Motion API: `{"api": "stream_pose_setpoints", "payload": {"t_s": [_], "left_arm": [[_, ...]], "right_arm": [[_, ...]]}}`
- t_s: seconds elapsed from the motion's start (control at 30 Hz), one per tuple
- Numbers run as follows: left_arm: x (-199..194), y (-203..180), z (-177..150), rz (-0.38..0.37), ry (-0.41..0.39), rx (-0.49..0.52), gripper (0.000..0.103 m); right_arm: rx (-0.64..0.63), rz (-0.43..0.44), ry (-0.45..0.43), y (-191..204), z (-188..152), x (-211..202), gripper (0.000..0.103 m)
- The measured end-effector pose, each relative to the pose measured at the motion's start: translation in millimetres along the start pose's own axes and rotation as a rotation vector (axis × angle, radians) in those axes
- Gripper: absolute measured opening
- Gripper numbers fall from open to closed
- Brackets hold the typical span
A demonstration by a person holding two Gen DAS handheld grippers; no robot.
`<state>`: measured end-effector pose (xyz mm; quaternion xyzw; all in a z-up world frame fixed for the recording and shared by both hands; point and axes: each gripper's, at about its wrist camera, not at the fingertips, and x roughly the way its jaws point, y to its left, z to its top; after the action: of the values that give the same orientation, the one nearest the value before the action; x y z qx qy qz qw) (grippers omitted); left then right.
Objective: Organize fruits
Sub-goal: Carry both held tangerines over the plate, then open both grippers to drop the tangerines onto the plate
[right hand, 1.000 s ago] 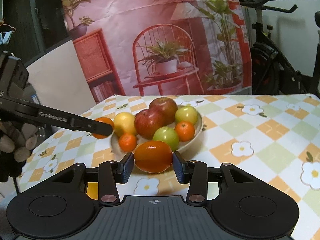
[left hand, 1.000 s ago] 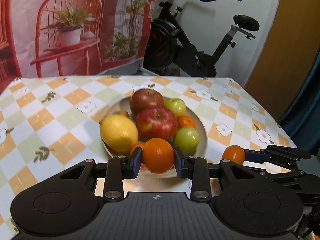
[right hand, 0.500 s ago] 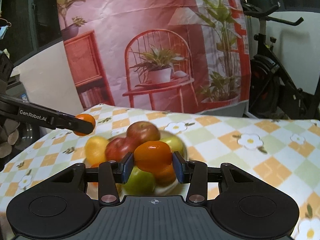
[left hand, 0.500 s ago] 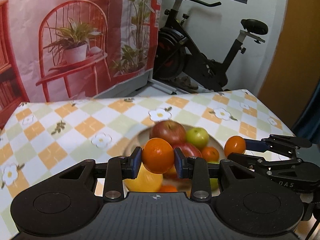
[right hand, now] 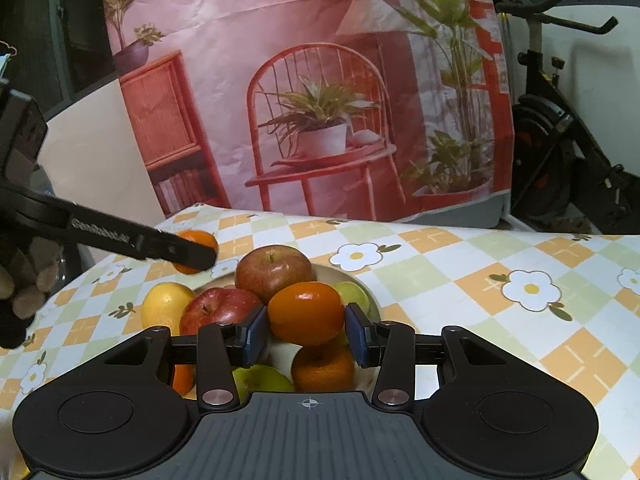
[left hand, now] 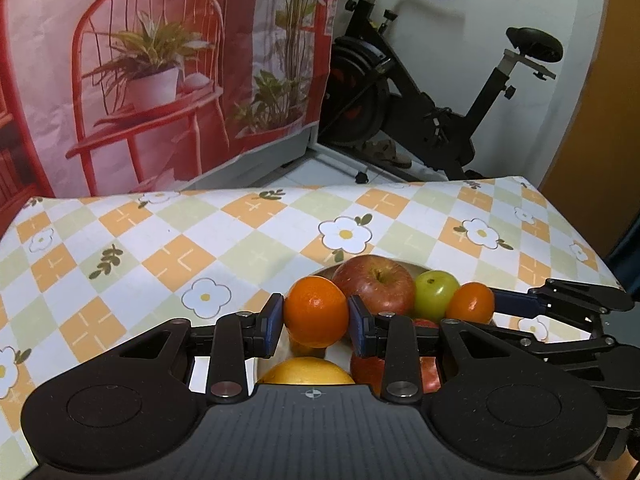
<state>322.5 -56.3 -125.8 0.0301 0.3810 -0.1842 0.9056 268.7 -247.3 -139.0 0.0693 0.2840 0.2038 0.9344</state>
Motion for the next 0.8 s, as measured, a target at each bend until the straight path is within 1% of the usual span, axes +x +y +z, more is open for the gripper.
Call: {"api": "stream_pose_setpoints", "payload": {"t_s": [0.17,0.43,0.6,0.8], "left_arm": [[8,3,-1,-0.006,0.015,-0.01,0.036],[16,5,-3,-0.019,0.039,-0.016,0.037],[16,6,-3,-0.029,0.037,-0.028,0.037],[8,2,-2,-0.031,0.019,-0.023,0.037]], "right_arm": [[0.006,0.006,-0.009,1,0,3,0.042],[0.01,-0.003,-0.011,0,-2,3,0.042],[0.01,-0.026,-0.03,1,-7,-2,0.047],[0.088,-0.03,-0.049,-3,-14,-17,0.049]]}}
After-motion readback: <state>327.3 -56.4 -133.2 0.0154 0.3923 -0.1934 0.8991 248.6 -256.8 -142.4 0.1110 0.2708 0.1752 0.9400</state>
